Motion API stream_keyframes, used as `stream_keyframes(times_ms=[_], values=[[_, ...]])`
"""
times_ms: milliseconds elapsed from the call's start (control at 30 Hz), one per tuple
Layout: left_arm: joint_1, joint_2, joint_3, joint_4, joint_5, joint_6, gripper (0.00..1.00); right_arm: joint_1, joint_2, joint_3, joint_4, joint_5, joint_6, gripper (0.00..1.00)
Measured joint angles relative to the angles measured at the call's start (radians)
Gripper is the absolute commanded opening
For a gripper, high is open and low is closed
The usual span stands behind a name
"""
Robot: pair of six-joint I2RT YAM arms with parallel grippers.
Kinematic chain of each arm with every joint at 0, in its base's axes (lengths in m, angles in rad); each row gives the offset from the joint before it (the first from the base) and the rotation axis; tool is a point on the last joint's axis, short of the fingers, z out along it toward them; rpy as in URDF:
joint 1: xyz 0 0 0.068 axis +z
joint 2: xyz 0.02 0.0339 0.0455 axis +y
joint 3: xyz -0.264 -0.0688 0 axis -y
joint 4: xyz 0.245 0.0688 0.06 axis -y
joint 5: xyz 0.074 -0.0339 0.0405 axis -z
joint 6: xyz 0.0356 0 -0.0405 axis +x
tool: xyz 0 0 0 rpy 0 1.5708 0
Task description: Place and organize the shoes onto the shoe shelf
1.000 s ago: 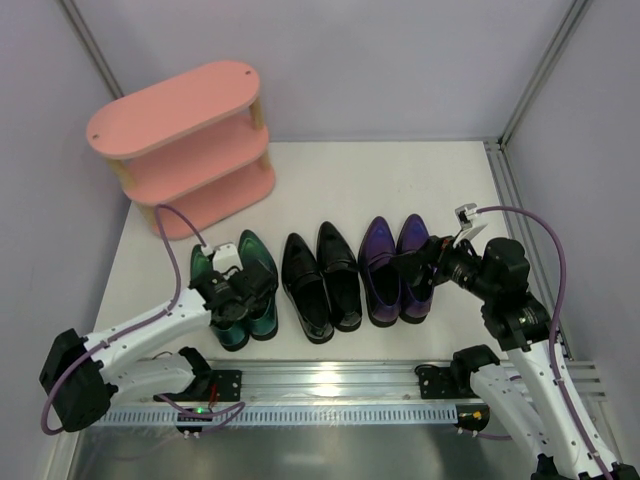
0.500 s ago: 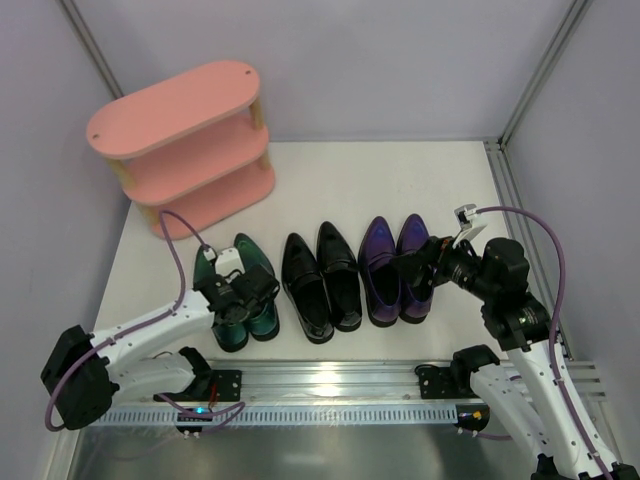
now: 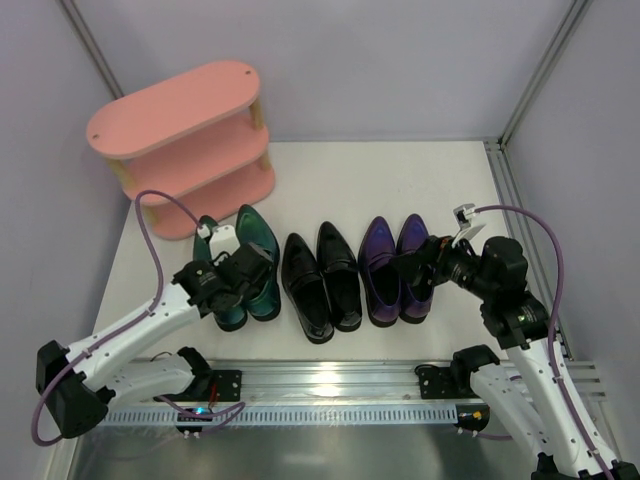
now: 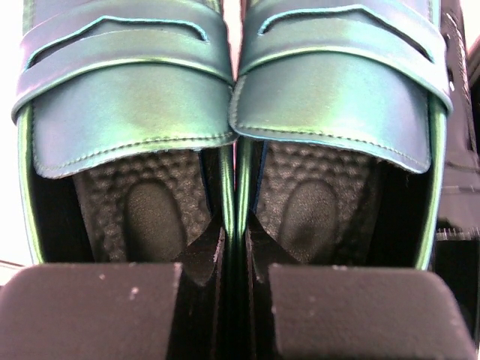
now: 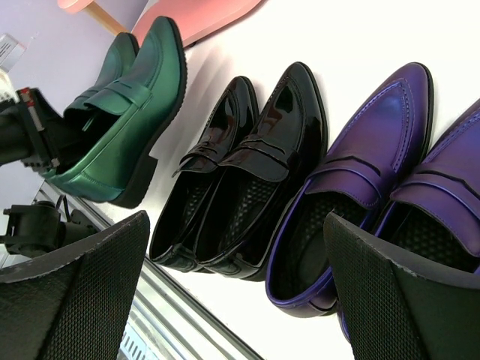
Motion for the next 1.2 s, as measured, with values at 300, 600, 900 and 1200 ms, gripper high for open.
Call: stream_keyframes(times_ms=[300,600,900,1200], values=[[0.171,0.145,0.062,0.093,0.024,0.181,0.0,0.0,0.0,0.0,0.0,0.004,0.0,0.97],[0.31,0.289,0.19,0.248,0.058,0.327,0.0,0.0,0.0,-0.001,0.0,0.008,0.0,0.97],[0.468,0.441,0.209,0.336,0.122,0.391,0.0,0.0,-0.01,-0.003,0.0,0.021,0.0,0.97],[0.604,0.481,0.224,0.468,0.131,0.455,0.0,0.0,-0.013,-0.02,0.0,0.027,0.0,0.97]])
